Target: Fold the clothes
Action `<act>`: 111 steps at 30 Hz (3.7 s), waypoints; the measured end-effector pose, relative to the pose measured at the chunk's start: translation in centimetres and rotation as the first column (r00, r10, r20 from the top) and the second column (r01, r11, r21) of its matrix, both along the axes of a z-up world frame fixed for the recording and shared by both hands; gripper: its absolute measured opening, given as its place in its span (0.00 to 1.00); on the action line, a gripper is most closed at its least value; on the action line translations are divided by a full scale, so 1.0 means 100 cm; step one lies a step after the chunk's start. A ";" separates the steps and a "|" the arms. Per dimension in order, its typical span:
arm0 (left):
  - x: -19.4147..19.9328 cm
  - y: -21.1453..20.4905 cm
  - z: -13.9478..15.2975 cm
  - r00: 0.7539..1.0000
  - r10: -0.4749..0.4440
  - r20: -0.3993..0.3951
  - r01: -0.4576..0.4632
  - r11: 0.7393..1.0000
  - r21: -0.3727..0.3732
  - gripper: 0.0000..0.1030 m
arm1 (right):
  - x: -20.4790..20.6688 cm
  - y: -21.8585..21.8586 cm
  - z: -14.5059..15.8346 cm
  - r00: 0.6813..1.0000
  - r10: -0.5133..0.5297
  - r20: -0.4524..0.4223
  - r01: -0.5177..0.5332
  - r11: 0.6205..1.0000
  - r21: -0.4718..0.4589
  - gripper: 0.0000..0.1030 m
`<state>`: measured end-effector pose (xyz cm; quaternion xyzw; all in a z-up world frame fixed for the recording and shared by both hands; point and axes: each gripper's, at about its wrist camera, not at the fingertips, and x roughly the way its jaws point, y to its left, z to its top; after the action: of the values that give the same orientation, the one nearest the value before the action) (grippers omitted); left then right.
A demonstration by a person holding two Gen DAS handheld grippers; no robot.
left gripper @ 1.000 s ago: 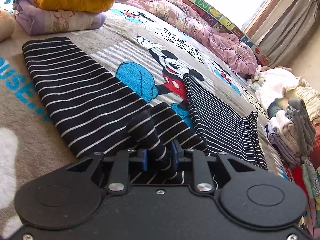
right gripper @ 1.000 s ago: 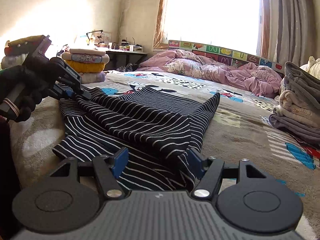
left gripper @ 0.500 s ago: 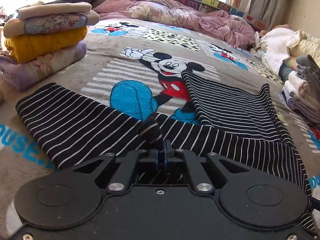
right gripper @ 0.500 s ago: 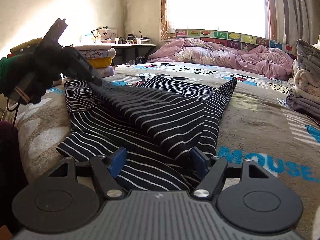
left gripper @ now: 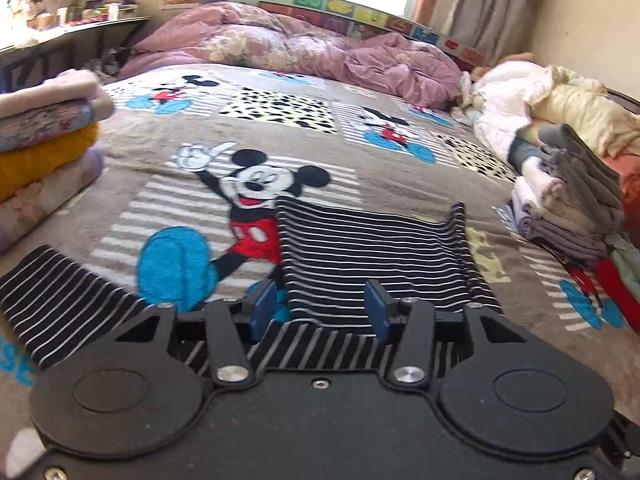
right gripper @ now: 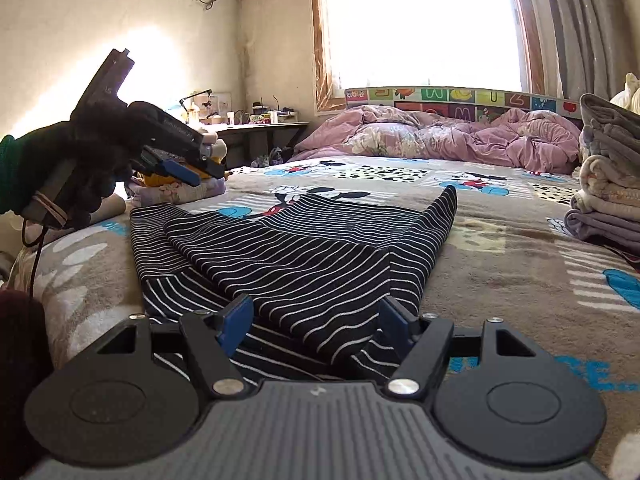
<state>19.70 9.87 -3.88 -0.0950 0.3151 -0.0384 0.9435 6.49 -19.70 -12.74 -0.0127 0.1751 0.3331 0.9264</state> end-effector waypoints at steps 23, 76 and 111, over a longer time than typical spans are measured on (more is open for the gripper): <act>0.206 -0.120 -0.050 0.984 -0.091 -0.150 0.075 0.991 -0.114 0.06 | 0.029 0.002 -0.014 0.971 0.166 -0.174 -0.154 0.985 0.079 0.69; 0.201 -0.133 -0.050 0.980 -0.155 -0.126 0.167 0.982 0.090 0.18 | 0.035 0.001 -0.018 0.946 0.233 -0.225 -0.209 0.970 0.124 0.73; 0.068 -0.152 -0.043 0.943 -0.318 -0.097 0.328 0.938 0.114 0.33 | 0.008 -0.007 -0.005 0.965 0.234 -0.119 -0.217 0.966 0.142 0.66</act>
<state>26.51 -5.32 -8.17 0.0176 0.3643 -0.1687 0.9157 7.28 -20.43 -13.28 0.0491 0.2130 0.4471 0.8673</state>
